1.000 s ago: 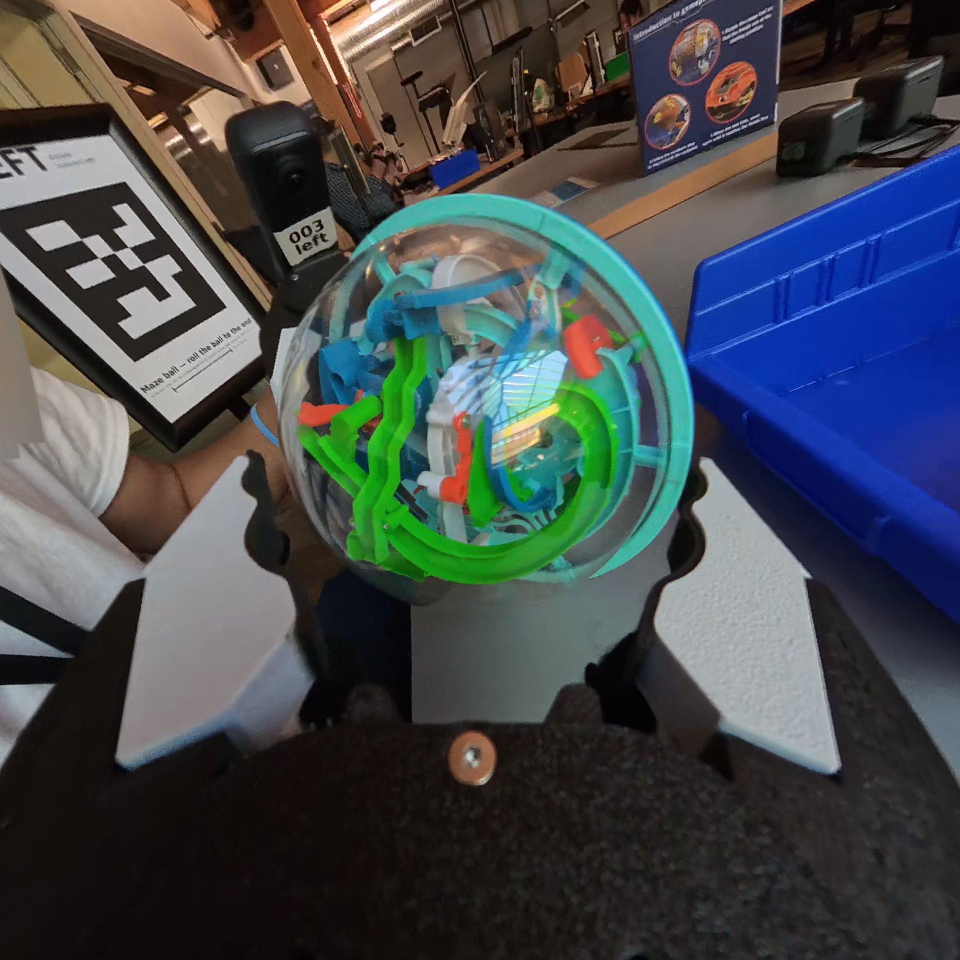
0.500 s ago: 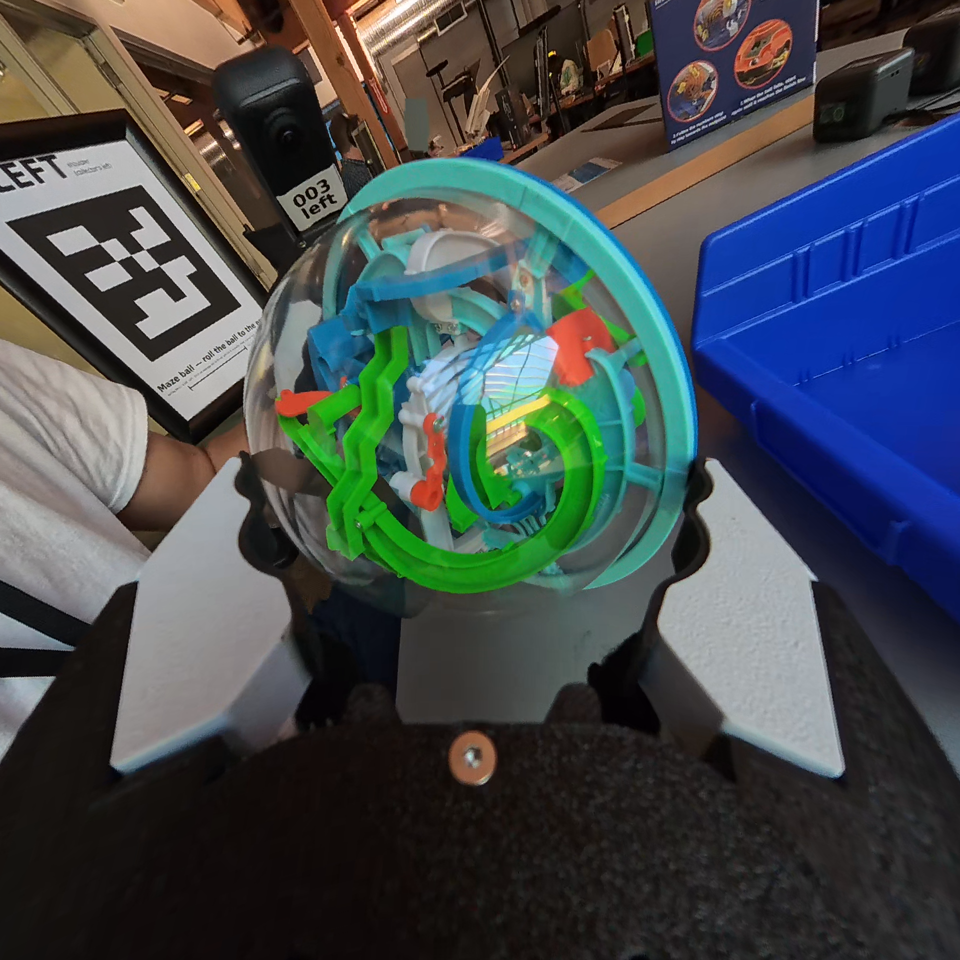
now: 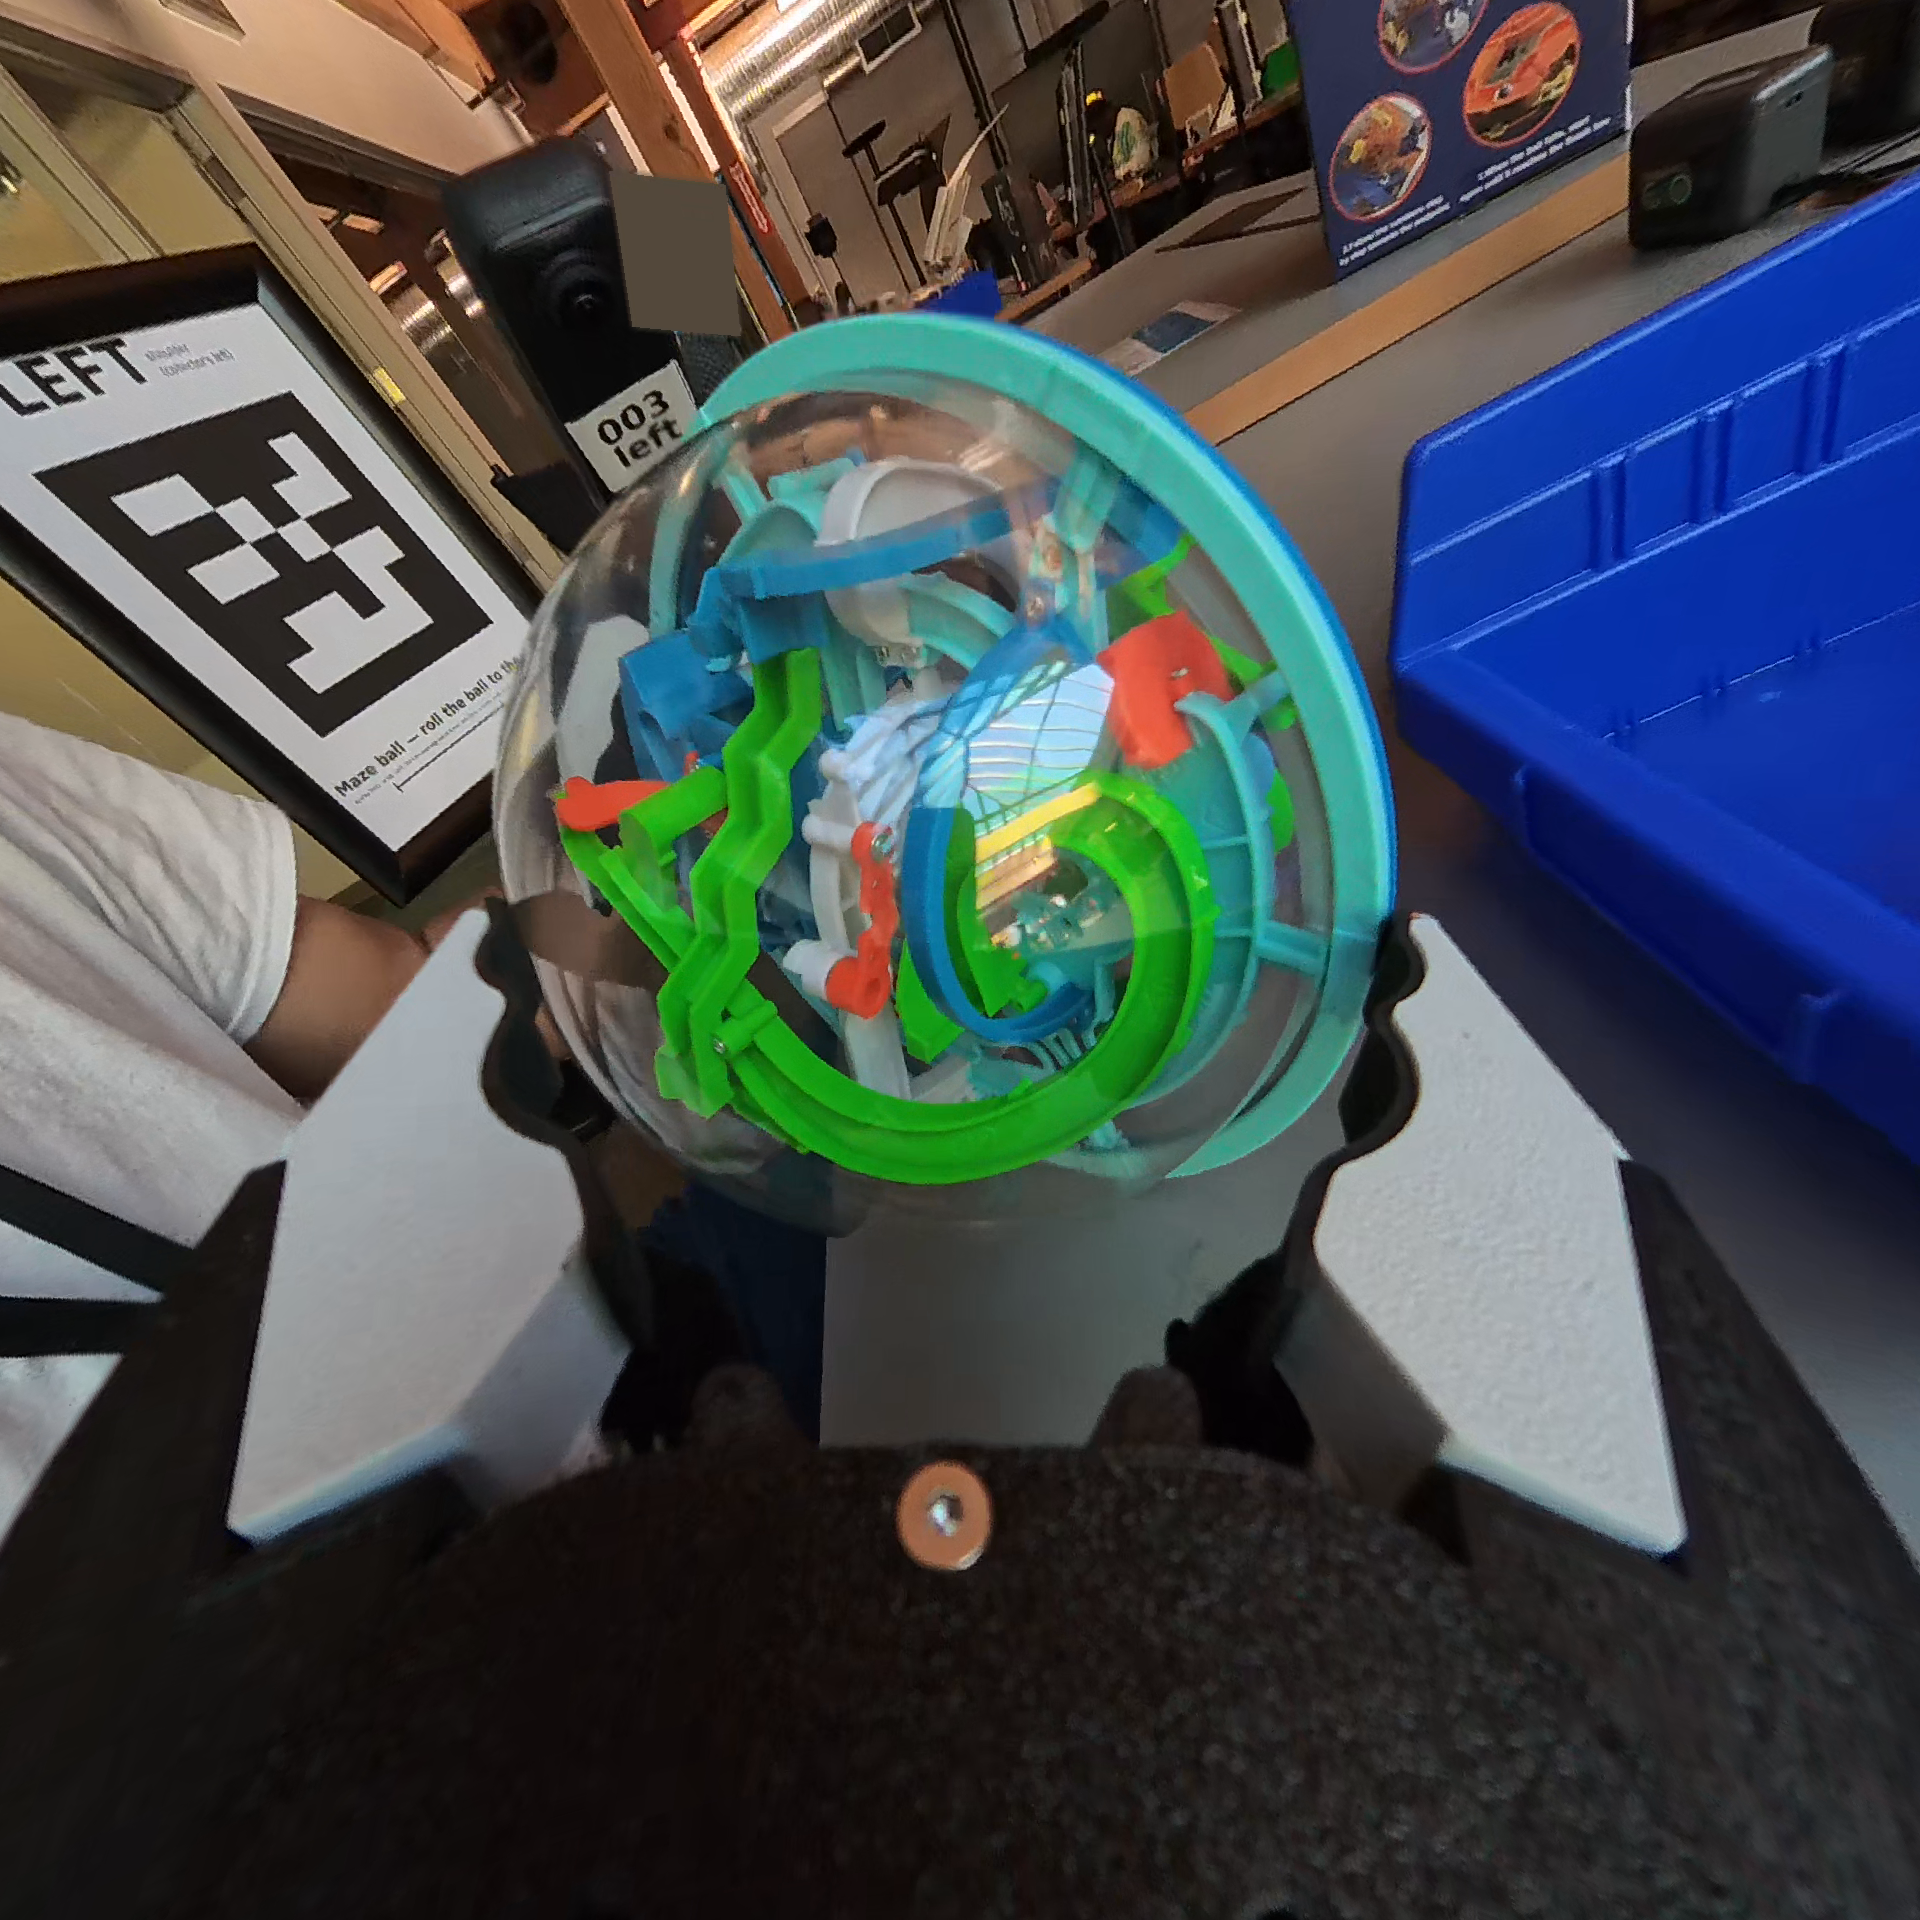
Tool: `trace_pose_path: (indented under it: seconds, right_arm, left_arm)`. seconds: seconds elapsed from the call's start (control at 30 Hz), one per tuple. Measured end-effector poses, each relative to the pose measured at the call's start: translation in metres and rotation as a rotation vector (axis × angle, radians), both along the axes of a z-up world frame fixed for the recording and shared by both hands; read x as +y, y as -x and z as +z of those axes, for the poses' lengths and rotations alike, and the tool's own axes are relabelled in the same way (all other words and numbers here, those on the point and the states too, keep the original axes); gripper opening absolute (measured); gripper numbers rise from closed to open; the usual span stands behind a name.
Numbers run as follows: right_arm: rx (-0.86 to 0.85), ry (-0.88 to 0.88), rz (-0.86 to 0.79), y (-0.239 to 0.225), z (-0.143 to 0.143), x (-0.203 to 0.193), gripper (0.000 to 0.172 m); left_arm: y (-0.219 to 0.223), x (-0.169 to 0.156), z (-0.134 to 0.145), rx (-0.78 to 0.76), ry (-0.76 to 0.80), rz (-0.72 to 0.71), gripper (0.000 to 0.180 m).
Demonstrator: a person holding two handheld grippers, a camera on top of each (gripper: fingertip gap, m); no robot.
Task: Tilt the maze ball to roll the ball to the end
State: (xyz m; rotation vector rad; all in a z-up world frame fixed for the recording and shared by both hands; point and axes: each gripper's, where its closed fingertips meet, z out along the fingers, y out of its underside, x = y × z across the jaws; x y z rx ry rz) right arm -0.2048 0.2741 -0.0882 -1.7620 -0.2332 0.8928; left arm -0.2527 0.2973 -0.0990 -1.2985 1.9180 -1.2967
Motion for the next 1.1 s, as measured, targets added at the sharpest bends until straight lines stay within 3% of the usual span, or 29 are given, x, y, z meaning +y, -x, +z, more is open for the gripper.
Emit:
trace_pose_path:
  seconds: [0.53,1.1]
  right_arm:
    - [-0.057,-0.001,0.0,0.0049,0.001,-0.0037,0.151]
    - [0.003,0.029,-0.01,0.0036,0.0009,0.0028,0.151]
  left_arm:
    - [0.0048,-0.0027,-0.0021,-0.006,-0.013,-0.003,0.156]
    - [0.0043,0.003,-0.0043,-0.009,0.086,0.021,0.156]
